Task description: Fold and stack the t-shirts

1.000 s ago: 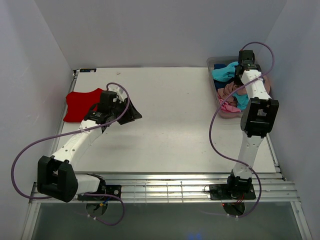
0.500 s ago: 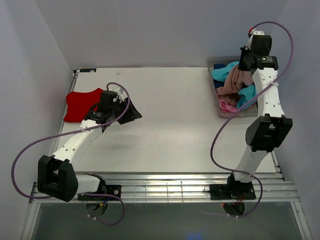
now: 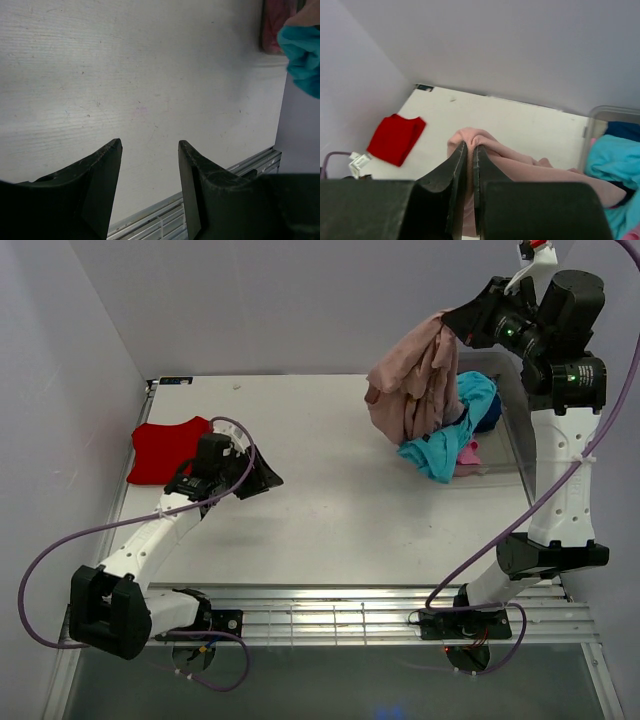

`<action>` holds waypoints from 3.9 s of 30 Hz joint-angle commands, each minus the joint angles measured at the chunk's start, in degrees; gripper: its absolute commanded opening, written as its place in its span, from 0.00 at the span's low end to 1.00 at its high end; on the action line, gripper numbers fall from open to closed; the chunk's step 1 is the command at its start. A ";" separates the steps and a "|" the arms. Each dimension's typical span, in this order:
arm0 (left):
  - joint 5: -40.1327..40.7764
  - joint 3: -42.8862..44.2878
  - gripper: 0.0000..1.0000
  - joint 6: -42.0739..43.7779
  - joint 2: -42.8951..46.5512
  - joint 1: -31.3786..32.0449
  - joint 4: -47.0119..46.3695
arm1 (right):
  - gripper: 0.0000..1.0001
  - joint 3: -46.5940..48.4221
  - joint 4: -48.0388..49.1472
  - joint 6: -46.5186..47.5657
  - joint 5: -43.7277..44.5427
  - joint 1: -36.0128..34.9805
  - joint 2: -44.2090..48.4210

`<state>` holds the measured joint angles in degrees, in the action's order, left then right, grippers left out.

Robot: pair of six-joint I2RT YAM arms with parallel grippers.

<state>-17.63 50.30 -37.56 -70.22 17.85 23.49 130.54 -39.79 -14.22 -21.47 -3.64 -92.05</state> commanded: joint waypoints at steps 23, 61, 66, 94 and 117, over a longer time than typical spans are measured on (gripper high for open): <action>1.19 -6.18 0.59 -3.92 10.80 0.17 -0.02 | 0.08 -3.02 18.30 -12.75 -17.19 -14.64 0.30; 11.21 -3.38 0.59 2.31 10.37 0.17 4.11 | 0.47 -62.51 7.18 -7.42 25.35 -25.01 24.12; 10.60 -4.16 0.55 4.34 5.36 1.13 5.52 | 0.52 -61.64 10.25 -1.34 11.92 -26.15 19.29; 38.46 1.01 0.63 -11.13 16.60 7.91 24.42 | 0.48 -45.29 10.00 5.78 -2.96 -54.01 -14.90; 28.53 4.45 0.65 -9.28 24.95 7.91 21.08 | 0.49 -47.31 15.09 0.86 10.05 -62.01 -26.85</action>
<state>11.51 54.87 -46.98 -46.68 25.67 44.58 82.32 -26.65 -13.02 -13.15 -64.53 -116.46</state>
